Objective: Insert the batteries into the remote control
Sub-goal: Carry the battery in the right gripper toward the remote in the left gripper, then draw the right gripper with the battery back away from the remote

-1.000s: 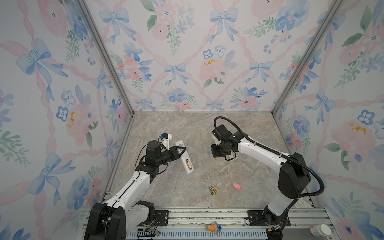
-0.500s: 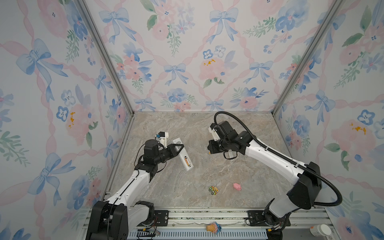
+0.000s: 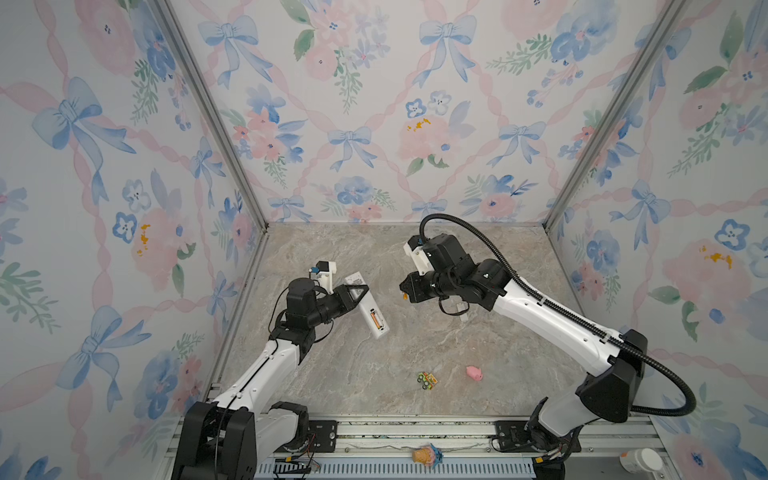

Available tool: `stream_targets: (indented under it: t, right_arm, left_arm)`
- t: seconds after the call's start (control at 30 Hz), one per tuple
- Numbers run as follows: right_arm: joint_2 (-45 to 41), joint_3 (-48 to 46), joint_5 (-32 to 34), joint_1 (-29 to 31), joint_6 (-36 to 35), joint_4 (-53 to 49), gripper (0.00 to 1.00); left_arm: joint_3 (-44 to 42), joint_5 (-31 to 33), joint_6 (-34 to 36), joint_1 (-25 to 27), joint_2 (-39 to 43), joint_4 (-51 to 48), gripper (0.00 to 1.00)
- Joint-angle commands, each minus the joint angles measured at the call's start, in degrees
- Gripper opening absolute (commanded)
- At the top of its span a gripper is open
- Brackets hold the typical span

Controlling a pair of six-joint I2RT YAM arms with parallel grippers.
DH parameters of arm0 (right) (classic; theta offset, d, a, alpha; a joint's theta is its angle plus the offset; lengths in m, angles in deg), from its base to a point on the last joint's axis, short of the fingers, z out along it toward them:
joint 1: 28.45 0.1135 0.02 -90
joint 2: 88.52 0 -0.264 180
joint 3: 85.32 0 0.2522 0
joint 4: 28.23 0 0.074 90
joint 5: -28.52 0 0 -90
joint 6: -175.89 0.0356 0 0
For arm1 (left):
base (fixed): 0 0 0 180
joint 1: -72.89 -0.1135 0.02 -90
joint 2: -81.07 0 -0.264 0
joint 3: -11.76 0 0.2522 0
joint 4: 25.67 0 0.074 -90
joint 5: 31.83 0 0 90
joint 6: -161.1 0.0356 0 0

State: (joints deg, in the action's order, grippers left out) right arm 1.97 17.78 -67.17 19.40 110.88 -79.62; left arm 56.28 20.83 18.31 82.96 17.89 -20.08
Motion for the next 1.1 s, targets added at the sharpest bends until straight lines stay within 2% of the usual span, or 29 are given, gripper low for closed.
stream_targets:
  t: [0.0, 0.53, 0.83, 1.07]
  right_arm:
    - [0.12, 0.92, -0.77, 0.48, -0.81, 0.44, 0.0]
    - [0.93, -0.84, 0.0, -1.27, 0.76, -1.29, 0.0]
    - [4.0, -5.54, 2.96, -7.13, 3.01, -6.29, 0.0]
    - [13.81, -5.18, 4.63, -10.05, 3.62, -10.37, 0.0]
  left_arm:
    - [0.6, -1.0, -1.05, -0.35, 0.94, 2.5, 0.0]
    - [-0.12, -0.99, -0.91, -0.37, 1.04, 2.47, 0.0]
    - [-1.81, -1.49, -0.2, -0.4, 2.24, 2.45, 0.0]
    - [-3.55, -2.02, -0.11, -0.45, 4.45, 2.42, 0.0]
